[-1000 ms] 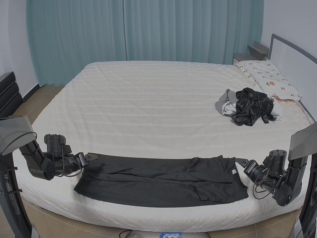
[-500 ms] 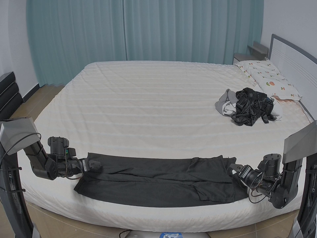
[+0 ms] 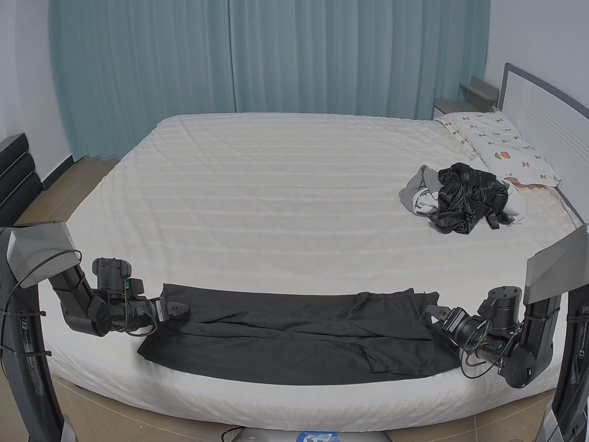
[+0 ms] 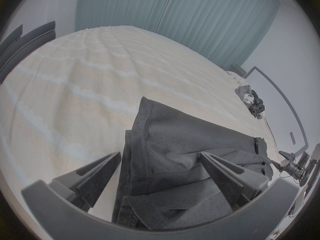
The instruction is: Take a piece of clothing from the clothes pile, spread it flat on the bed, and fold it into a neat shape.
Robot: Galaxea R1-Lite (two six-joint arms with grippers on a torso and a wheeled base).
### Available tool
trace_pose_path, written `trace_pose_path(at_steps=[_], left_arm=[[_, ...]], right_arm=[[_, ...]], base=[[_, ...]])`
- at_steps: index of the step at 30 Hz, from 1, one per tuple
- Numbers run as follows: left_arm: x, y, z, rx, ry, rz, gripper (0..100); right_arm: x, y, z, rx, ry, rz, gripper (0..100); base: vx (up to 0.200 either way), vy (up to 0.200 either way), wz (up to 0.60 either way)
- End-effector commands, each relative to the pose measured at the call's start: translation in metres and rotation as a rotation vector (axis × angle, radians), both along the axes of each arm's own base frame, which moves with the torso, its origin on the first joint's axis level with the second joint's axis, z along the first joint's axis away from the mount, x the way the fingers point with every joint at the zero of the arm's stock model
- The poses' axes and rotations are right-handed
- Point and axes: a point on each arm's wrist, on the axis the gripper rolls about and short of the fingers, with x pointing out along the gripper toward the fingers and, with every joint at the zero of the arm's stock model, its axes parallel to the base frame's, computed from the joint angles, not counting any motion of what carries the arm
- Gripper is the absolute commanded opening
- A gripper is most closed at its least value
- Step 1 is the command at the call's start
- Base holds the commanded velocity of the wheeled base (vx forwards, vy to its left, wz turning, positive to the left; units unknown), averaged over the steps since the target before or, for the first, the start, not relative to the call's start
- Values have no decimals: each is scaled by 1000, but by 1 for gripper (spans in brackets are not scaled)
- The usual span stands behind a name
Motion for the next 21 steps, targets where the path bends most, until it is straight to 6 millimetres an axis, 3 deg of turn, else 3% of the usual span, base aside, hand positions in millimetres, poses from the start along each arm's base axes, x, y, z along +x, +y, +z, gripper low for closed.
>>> trace_pose_path(at_steps=[1, 2, 3, 21], left_arm=[[0, 0, -4, -1, 8, -1, 100], [0, 0, -3, -1, 5, -1, 100], [0, 0, -3, -2, 2, 0, 0], [-1, 1, 3, -3, -9, 3, 0]], right_arm=[[0, 0, 0, 1, -4, 1, 100], [0, 0, -1, -1, 0, 0, 100], [0, 1, -1, -1, 0, 1, 100], [-1, 0, 0, 0, -4, 1, 100]], base=[[0, 0, 0], [0, 0, 0], [0, 0, 0], [0, 0, 0]])
